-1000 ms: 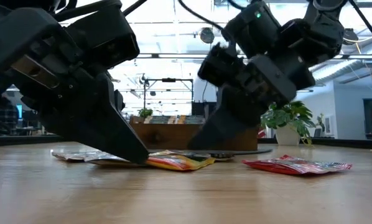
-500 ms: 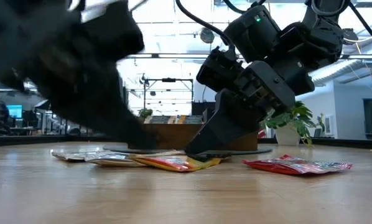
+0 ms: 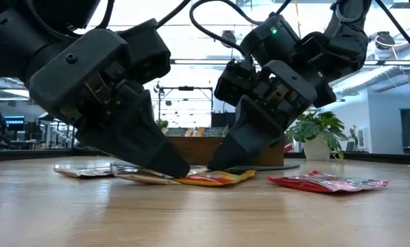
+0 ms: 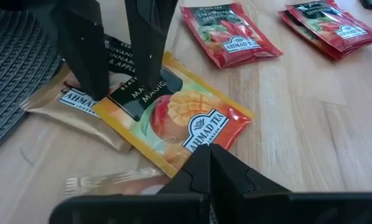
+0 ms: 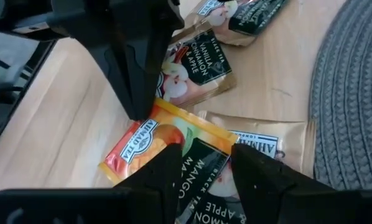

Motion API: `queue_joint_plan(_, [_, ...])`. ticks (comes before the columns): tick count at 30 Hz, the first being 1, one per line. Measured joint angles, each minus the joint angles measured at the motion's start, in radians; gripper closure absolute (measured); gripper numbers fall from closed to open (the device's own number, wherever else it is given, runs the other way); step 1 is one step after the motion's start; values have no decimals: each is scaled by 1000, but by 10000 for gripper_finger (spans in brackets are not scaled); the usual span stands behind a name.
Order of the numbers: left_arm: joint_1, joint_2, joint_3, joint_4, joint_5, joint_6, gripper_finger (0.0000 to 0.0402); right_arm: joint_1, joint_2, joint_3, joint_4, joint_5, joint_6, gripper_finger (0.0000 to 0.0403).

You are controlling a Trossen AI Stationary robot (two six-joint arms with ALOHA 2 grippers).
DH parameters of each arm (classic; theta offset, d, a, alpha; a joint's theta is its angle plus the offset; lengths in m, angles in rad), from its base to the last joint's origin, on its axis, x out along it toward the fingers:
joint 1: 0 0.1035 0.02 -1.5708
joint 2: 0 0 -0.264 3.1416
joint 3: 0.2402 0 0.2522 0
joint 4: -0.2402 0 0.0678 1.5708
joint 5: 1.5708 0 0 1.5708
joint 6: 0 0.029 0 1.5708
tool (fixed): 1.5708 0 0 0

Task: Pick & Place Tea
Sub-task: Put the yellow tea bag into the middle section of the wooden organizer

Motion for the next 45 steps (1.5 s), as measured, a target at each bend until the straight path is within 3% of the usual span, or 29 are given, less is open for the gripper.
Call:
queue_joint_plan(5, [-4, 7, 0, -9, -7, -5, 396, 1, -60, -2, -79, -8, -71, 277])
queue_joint_plan(10, [-4, 8, 0, -15, -9, -7, 397, 74, -186, -1, -176, 148, -151, 277])
queue_joint_plan(18, [-4, 10, -2, -9, -16, -16, 396, 136, -203, -1, -274, 173, 57, 277])
queue_joint_plan(23, [-4, 10, -2, -7, -24, -17, 393, 136, -186, -2, -286, 272, 111, 277])
queue_joint_plan(32, [11, 86, 0, 91, -20, -27, 392, 125, -184, -2, -340, 218, 149, 277])
queue_joint_plan(45, [10, 96, -3, 123, -9, -32, 398, 125, -185, -2, -429, 205, 184, 277])
